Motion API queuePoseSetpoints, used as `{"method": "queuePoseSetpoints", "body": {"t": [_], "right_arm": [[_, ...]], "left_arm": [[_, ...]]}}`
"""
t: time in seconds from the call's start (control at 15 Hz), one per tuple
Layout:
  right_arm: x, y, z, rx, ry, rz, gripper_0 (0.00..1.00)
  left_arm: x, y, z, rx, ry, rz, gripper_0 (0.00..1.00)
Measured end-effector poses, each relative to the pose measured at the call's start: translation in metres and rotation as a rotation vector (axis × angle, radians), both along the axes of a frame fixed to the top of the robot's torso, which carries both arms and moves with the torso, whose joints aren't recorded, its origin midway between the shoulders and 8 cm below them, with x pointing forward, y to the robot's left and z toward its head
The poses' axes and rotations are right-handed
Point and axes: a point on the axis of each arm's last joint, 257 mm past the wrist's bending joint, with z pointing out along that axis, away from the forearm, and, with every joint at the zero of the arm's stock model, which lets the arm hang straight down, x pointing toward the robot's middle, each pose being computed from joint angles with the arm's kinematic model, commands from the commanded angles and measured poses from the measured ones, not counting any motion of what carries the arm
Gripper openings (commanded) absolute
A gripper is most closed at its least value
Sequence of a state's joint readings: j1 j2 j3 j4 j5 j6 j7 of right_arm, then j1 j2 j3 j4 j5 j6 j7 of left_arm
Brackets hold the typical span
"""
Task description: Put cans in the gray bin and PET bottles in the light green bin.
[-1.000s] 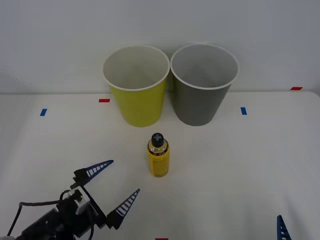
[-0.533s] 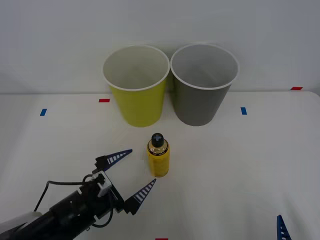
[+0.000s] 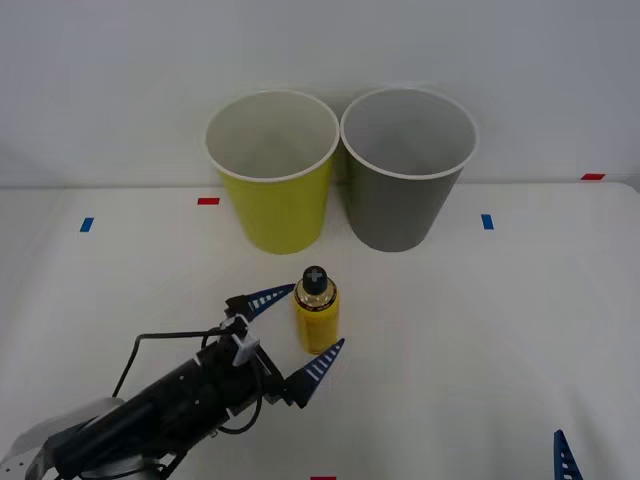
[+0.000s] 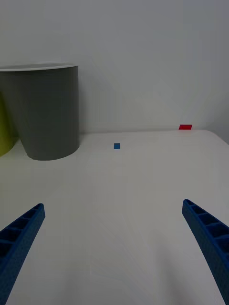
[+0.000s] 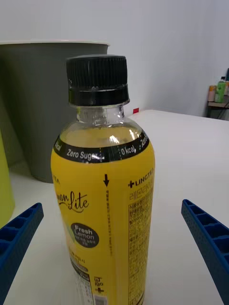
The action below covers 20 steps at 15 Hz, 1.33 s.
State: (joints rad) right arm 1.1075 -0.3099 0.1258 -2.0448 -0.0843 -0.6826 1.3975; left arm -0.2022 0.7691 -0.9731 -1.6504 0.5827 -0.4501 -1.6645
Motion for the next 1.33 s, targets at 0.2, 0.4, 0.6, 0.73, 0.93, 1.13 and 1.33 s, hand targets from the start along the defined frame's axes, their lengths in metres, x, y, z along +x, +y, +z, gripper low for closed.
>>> {"method": "queuePoseSetpoints", "body": {"t": [0.2, 0.4, 0.6, 0.73, 0.93, 1.13, 1.33], "right_arm": [[0.000, 0.000, 0.000, 0.000, 0.000, 0.000, 1.00], [0.000, 0.000, 0.000, 0.000, 0.000, 0.000, 1.00], [0.000, 0.000, 0.000, 0.000, 0.000, 0.000, 1.00], [0.000, 0.000, 0.000, 0.000, 0.000, 0.000, 1.00], [0.000, 0.000, 0.000, 0.000, 0.000, 0.000, 1.00], [0.000, 0.000, 0.000, 0.000, 0.000, 0.000, 1.00], [0.000, 0.000, 0.000, 0.000, 0.000, 0.000, 1.00]], "left_arm": [[0.008, -0.010, 0.009, -0.005, -0.006, -0.012, 1.00], [0.014, -0.018, 0.014, -0.001, -0.007, -0.019, 1.00], [0.018, -0.024, 0.016, 0.008, -0.007, -0.026, 1.00], [0.020, -0.026, 0.017, 0.014, -0.006, -0.028, 1.00], [0.022, -0.027, 0.019, 0.017, -0.007, -0.029, 1.00], [0.022, -0.028, 0.019, 0.014, -0.006, -0.030, 0.07], [0.022, -0.028, 0.019, 0.014, -0.006, -0.029, 0.01]]}}
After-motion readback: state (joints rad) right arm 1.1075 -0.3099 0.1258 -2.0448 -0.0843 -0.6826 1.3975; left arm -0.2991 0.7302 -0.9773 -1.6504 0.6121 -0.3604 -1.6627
